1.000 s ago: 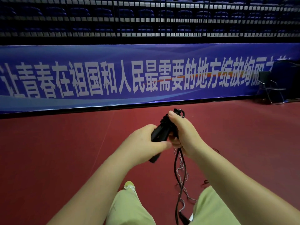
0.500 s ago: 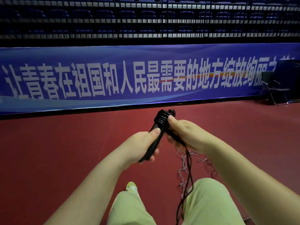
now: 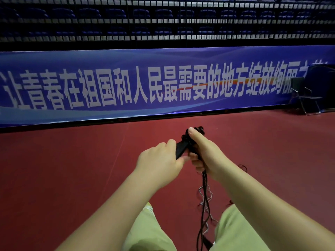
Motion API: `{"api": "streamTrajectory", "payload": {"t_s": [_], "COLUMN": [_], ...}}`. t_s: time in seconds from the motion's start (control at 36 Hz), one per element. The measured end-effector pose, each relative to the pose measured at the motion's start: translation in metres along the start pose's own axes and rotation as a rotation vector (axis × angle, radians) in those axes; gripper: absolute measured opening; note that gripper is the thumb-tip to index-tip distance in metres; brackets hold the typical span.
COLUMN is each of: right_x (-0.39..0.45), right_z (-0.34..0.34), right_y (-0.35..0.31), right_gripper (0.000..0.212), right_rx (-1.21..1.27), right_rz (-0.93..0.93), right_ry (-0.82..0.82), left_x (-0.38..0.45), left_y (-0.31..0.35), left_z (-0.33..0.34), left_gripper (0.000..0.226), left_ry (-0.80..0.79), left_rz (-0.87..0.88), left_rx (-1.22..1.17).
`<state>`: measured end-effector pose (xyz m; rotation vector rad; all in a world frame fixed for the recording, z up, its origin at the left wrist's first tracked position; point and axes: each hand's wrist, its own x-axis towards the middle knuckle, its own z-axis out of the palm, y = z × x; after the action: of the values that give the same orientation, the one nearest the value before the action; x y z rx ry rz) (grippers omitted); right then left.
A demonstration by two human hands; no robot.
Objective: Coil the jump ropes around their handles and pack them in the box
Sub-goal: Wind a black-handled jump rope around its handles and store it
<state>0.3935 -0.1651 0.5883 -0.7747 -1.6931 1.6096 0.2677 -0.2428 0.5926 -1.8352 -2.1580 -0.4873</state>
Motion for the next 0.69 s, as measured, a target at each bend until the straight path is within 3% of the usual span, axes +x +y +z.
{"api": "streamTrajectory", "payload": {"t_s": [0.08,0.19,0.28,0.33,0.39,0.44,0.5,0.69], "right_x": [0.001,0.003,0.004,0.005,0.006,0.005,0.006,0.003], "right_z": [-0.002,-0.001,0.001,0.004,0.004,0.002,-0.002,-0.007], "right_y": [0.001,0.005,0.004,0.000,-0.003,-0.006,-0.007,-0.004], "right_gripper": [0.054,0.052,0.057,0.055,0.062,0.075,0.069,0.064], "right_rx": [0.027,0.177,0.207,0.203,0.183,0.117,0.033,-0.371], "right_rz": [-0.047,-0.145,-0.244,-0.276,-0.277,-0.262,-0.239,-0.288], "right_ry": [-0.008,-0.067,-0.142,-0.194,-0.243,-0.301,-0.307,-0.004], "left_x": [-0.003,-0.007,-0.014,-0.018,-0.019,-0.018,-0.016,-0.012], "left_y": [-0.003,-0.017,-0.024,-0.022,-0.020,-0.019,-0.021,-0.017], "left_z": [-0.007,-0.012,-0.002,0.004,0.004,0.002,-0.002,-0.001], "left_gripper": [0.038,0.039,0.065,0.076,0.074,0.071,0.069,0.069], "left_ry": [-0.213,-0.589,-0.996,-1.104,-1.095,-0.989,-0.854,-0.465], "left_rz": [-0.018,-0.025,0.049,0.083,0.044,-0.070,-0.175,-0.268], "left_rx": [-0.329,-1.052,-1.565,-1.700,-1.764,-1.794,-1.741,-1.264]}}
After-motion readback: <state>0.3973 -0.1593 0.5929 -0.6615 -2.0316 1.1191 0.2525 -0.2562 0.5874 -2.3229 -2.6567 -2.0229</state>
